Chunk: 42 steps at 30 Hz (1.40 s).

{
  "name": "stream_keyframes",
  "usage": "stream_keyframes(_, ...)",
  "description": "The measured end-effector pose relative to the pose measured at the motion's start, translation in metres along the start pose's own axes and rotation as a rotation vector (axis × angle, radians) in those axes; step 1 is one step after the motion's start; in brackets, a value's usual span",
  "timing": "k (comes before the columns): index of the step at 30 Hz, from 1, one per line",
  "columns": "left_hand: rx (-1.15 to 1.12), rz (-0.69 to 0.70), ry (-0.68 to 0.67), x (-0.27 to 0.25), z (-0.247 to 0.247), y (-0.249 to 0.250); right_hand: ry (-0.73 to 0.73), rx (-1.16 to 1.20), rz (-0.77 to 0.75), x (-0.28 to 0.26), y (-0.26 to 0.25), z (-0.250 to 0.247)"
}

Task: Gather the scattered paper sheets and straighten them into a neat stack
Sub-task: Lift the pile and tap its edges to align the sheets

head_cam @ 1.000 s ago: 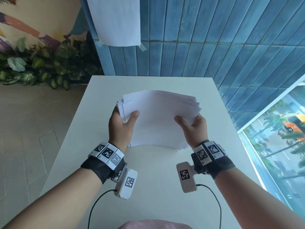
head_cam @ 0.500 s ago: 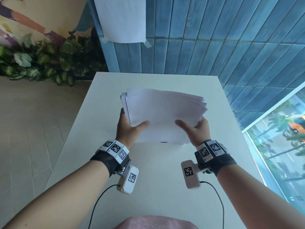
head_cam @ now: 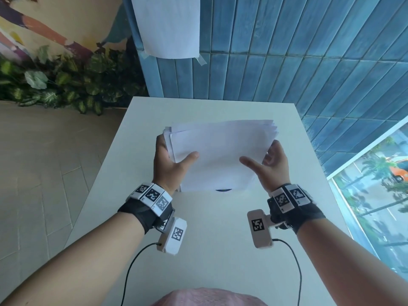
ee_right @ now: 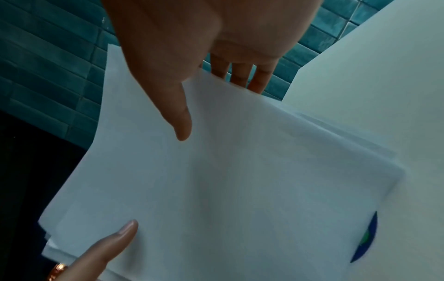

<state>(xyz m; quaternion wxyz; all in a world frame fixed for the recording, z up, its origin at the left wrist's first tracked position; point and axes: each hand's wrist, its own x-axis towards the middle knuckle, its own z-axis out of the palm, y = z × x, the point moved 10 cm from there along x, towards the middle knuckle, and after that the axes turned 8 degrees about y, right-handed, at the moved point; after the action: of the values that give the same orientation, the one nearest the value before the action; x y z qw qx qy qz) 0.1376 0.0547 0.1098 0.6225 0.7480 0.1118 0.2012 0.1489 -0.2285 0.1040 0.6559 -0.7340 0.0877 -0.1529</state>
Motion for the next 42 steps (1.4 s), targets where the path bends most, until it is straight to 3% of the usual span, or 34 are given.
stream_keyframes(6,0.044,-0.013,-0.013,-0.001,0.004,-0.005,-0.05,-0.122,0.058,-0.002,0.013,0.011)
stream_keyframes(12,-0.035,-0.031,-0.032,0.001,0.002,-0.005,0.011,-0.092,0.036,0.001,0.008,0.008)
stream_keyframes(17,-0.001,-0.146,-0.11,-0.005,0.011,-0.033,0.006,-0.127,0.122,-0.005,0.027,0.002)
stream_keyframes(23,0.026,-0.096,-0.071,0.001,0.01,-0.024,0.007,-0.141,0.097,-0.003,0.02,0.001)
stream_keyframes(30,0.07,-0.162,-0.149,-0.008,0.016,-0.045,-0.032,-0.247,0.174,-0.011,0.048,0.002)
stream_keyframes(36,0.157,-0.07,-0.159,0.003,0.01,-0.031,-0.092,-0.234,0.145,-0.003,0.036,-0.003)
stream_keyframes(42,0.291,0.099,-0.232,0.03,0.002,0.01,-0.053,-0.206,0.112,0.019,0.024,-0.017)
